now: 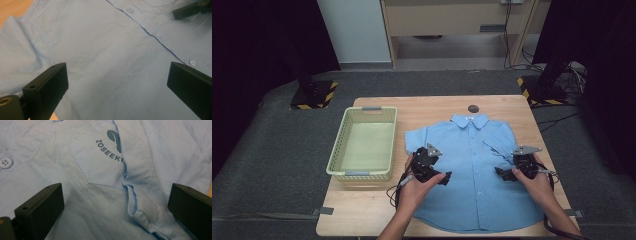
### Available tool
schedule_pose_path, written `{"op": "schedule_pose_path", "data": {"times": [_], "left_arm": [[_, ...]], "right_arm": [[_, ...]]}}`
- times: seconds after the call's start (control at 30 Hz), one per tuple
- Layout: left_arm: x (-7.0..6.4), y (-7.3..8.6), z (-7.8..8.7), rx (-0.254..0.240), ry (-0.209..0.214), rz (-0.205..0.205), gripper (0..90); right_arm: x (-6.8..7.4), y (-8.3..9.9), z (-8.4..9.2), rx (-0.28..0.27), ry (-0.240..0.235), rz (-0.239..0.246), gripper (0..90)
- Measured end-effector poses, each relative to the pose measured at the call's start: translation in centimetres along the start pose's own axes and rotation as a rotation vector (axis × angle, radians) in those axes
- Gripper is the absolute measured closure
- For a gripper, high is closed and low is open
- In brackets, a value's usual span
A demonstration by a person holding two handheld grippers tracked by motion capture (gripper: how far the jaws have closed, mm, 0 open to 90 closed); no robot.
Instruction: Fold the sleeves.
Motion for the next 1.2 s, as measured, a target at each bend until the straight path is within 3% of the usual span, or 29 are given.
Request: {"op": "schedule_pose_path", "data": {"times": [0.4, 0.7, 1.2], "left_arm": [[1.8, -1.7, 0.5, -0.002, -0.042, -0.004, 3.7], [3.3, -2.5, 0.7, -0.010, -0.065, 0.016, 4.0], [5.9, -4.2, -0.2, 0.004, -0.154, 0.037, 10.9]], "right_arm": [[-0.3, 0.4, 0.4, 0.000, -0.018, 0.018, 0.9], [-0.5, 0.6, 0.6, 0.000, -0.031, 0.033, 0.9], [-1.0, 1.3, 1.3, 0.001, -0.046, 0.045, 0.9]]}}
Point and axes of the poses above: each handheld gripper's, and its own axes: z roughly backward along the jaws, y roughly out of its underside, x roughly to its left, the point moved 3 cm from there along -z, roughly forward along the jaws, and after that the axes turned 1 degree about -y, right-handed, at the moved point
